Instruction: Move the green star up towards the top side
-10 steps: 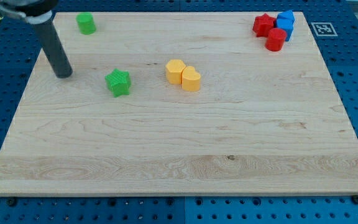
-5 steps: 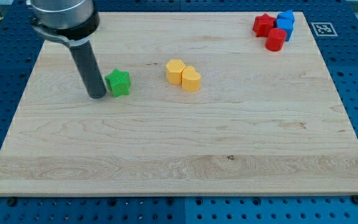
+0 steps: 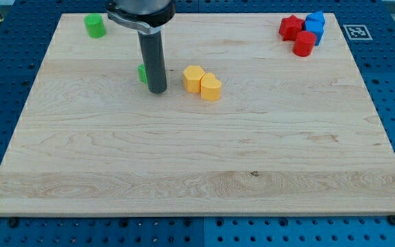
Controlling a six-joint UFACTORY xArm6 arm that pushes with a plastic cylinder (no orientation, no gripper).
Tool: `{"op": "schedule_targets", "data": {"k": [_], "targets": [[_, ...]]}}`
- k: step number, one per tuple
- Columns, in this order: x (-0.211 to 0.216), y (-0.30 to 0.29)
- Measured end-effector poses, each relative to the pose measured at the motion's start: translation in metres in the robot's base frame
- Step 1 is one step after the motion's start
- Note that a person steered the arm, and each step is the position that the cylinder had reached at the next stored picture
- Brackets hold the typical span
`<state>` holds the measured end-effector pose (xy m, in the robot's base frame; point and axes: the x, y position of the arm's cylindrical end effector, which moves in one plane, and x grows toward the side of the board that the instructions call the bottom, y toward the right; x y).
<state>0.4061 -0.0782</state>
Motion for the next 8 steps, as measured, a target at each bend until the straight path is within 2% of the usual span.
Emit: {"op": "schedule_targets", "data": {"k": [3, 8], "targets": [[-0.001, -0.026], [-0.053, -0.003]]}}
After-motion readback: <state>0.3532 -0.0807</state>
